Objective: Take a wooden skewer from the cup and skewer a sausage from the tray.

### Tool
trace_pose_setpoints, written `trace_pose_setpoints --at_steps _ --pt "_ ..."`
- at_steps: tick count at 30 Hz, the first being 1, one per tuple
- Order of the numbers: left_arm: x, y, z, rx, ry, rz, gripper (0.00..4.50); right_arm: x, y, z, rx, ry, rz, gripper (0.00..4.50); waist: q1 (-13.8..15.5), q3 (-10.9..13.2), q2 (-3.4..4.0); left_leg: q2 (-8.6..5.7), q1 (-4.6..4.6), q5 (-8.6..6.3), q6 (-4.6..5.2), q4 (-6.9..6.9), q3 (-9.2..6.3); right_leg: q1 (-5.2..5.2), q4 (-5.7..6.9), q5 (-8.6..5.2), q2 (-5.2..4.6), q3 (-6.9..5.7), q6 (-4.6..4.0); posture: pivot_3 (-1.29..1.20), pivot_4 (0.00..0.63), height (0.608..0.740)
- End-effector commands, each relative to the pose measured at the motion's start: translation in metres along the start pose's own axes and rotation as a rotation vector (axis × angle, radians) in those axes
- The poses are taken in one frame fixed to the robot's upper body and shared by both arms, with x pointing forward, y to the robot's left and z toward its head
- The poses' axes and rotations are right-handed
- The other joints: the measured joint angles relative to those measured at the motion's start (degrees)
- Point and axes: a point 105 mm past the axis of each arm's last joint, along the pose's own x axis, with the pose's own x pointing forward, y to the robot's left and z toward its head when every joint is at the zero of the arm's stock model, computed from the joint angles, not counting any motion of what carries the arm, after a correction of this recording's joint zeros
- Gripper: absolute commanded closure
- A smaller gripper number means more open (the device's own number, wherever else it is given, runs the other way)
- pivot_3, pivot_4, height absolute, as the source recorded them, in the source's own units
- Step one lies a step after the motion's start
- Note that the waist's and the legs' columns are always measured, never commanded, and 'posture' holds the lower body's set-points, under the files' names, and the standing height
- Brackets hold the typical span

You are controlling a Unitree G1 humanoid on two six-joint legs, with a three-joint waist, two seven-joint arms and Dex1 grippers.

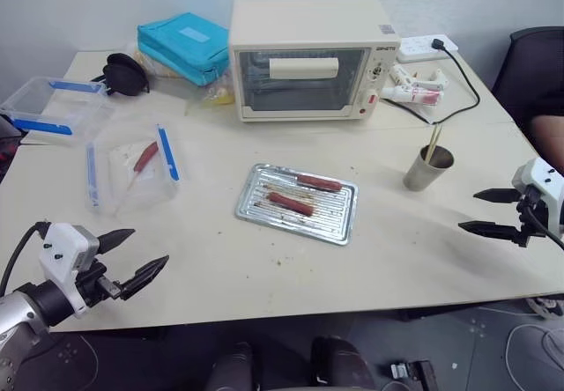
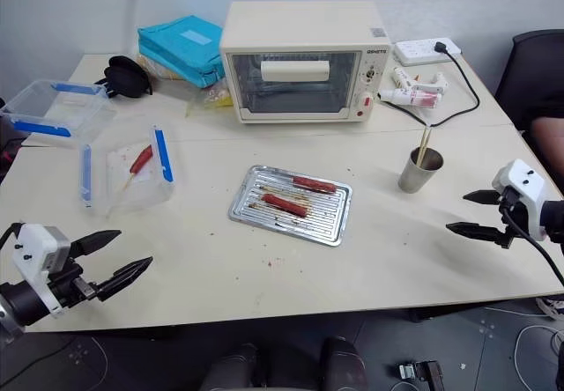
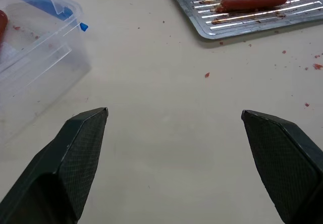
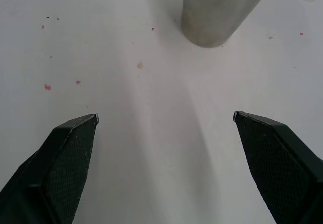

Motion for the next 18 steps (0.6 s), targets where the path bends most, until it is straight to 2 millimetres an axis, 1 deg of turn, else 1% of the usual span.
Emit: trace_pose_setpoints --at_steps 1,12,18 --pt "-0.0001 -0.0017 0.0034 0.021 -0.014 -0.009 0.00 -0.0040 -0.0030 0.0151 -0.035 -0.051 -0.017 0.03 0.01 0.00 0.00 0.00 0.00 0.00 0.00 0.00 0.00 0.00 0.00 0.00 0.00 0.00 0.00 0.00 0.150 0.740" --pt "-0.0004 -0.0001 0.0063 -0.023 -0.042 -0.008 0.00 -0.0032 -0.0037 0.0138 0.006 -0.051 -0.030 0.03 0.10 0.00 0.00 0.00 0.00 0.00 0.00 0.00 0.00 0.00 0.01 0.00 0.00 0.00 0.00 0.00 0.150 0.740" --pt "0.0013 0.0007 0.0064 -0.002 -0.028 -0.006 0.00 -0.0040 -0.0017 0.0162 -0.001 -0.053 -0.024 0.03 0.14 0.00 0.00 0.00 0.00 0.00 0.00 0.00 0.00 0.00 0.01 0.00 0.00 0.00 0.00 0.00 0.150 0.740"
